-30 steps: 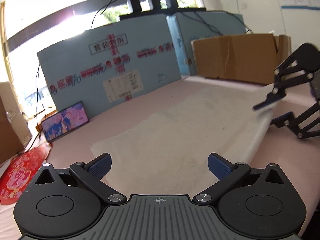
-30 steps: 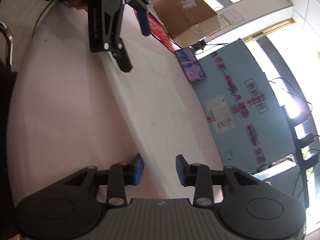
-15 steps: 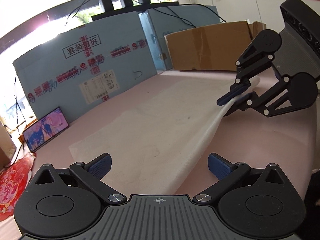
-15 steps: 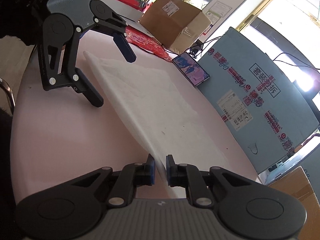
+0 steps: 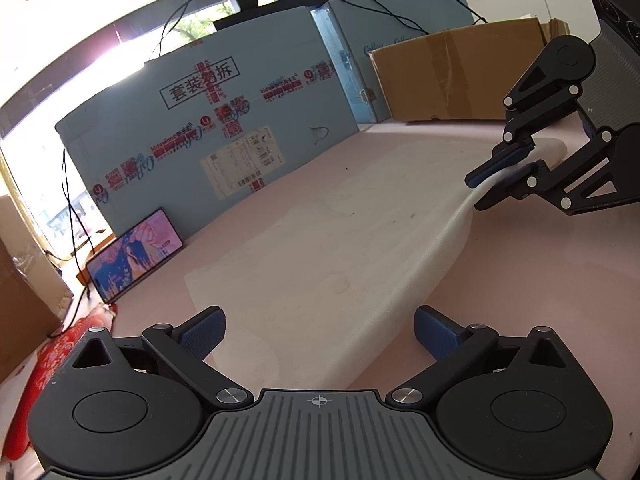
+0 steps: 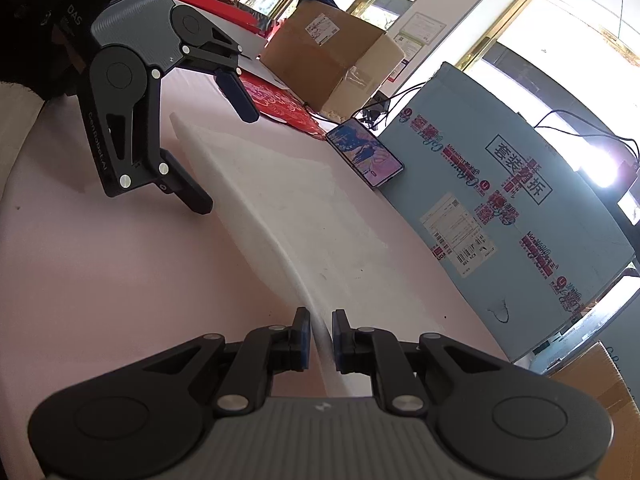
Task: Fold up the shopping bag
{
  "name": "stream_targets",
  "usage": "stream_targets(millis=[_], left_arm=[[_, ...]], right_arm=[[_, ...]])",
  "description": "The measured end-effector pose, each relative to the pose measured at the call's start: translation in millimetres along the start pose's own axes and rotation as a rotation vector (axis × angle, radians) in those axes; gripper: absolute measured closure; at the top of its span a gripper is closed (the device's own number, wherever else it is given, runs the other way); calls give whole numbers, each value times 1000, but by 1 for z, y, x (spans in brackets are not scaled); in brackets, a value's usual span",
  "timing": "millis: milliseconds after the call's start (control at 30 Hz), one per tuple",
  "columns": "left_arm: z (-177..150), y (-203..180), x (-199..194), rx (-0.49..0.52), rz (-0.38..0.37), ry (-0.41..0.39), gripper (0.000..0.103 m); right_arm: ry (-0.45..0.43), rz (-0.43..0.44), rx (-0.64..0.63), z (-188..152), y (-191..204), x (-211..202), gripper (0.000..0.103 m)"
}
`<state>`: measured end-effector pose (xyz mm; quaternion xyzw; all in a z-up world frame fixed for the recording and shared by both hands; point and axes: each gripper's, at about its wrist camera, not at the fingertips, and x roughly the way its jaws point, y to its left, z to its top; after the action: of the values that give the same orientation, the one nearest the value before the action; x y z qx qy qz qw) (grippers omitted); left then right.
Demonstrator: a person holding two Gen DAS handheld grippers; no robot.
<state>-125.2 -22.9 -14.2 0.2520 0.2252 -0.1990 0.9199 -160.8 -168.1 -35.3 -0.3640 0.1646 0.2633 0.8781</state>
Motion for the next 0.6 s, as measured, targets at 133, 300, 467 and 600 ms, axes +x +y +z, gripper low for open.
stream_targets(millis=[133,300,467,600], left_arm=[[1,0,3,12,-12,14,9],[0,14,8,-50,-81,36,14],[-7,43,18,-203,-189,77,24],[-14,61,26,-297,-248,94,27]], right_arm=[[-3,-6,5,0,-4,2,90],[23,-2,-1,-4,-3,0,81],[81,-8,73,-24,-18,-5,73],[106,23,203,-43,-43,-14,67]])
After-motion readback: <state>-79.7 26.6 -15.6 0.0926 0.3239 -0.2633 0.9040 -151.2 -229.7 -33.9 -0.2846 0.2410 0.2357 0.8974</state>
